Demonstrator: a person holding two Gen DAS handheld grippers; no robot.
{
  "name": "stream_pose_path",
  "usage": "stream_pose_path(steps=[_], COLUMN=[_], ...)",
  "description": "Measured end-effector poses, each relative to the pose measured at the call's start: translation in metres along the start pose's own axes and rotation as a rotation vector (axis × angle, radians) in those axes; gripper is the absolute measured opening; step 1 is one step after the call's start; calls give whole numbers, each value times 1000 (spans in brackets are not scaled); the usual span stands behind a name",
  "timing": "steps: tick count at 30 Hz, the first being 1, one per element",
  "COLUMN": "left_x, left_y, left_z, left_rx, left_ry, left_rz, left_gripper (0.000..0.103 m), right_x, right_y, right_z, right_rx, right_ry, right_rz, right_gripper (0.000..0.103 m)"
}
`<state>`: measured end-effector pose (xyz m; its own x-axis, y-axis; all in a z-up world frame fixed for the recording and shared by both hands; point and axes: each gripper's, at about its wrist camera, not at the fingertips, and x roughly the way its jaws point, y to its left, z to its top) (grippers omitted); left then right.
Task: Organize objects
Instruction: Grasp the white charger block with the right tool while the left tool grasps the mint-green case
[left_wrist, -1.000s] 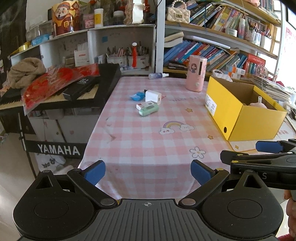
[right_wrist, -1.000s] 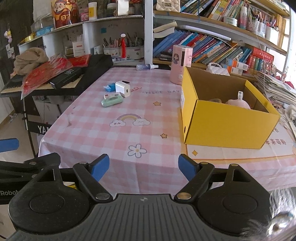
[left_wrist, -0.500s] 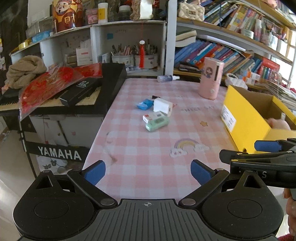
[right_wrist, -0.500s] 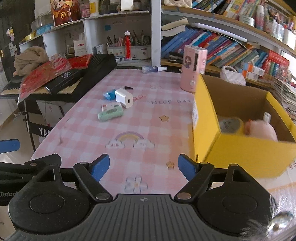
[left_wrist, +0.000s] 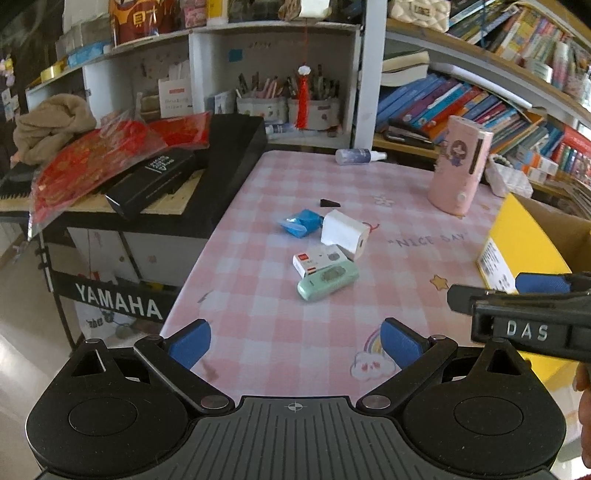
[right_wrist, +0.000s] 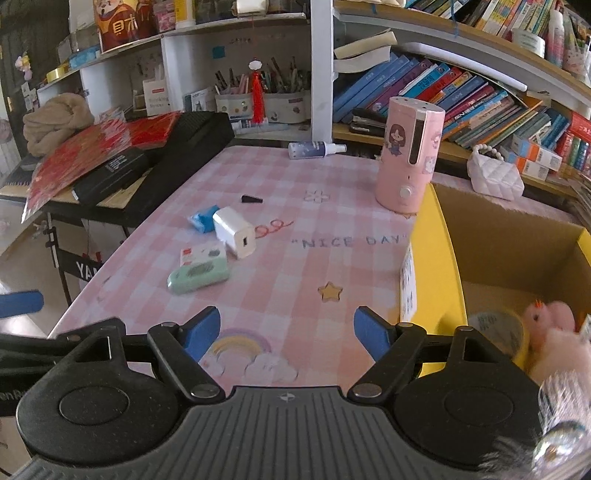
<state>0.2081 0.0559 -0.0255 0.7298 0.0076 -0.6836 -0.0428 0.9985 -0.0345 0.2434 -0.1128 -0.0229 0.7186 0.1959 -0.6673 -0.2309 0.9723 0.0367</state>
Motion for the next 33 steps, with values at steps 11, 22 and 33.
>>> stream_pose_path(steps=[11, 22, 33], left_x=[60, 111, 131], left_y=[-15, -30, -42], left_z=[21, 25, 25], left_rx=[-41, -77, -64], left_ry=[38, 75, 71], left_rz=[42, 64, 70], left_gripper=[98, 98, 69], right_x=[46, 78, 95], right_y=[-20, -19, -17], right_z=[50, 83, 92], right_rx=[21, -38, -79], right_ry=[-31, -53, -33], right_rz=[18, 38, 64], right_gripper=[74, 74, 74])
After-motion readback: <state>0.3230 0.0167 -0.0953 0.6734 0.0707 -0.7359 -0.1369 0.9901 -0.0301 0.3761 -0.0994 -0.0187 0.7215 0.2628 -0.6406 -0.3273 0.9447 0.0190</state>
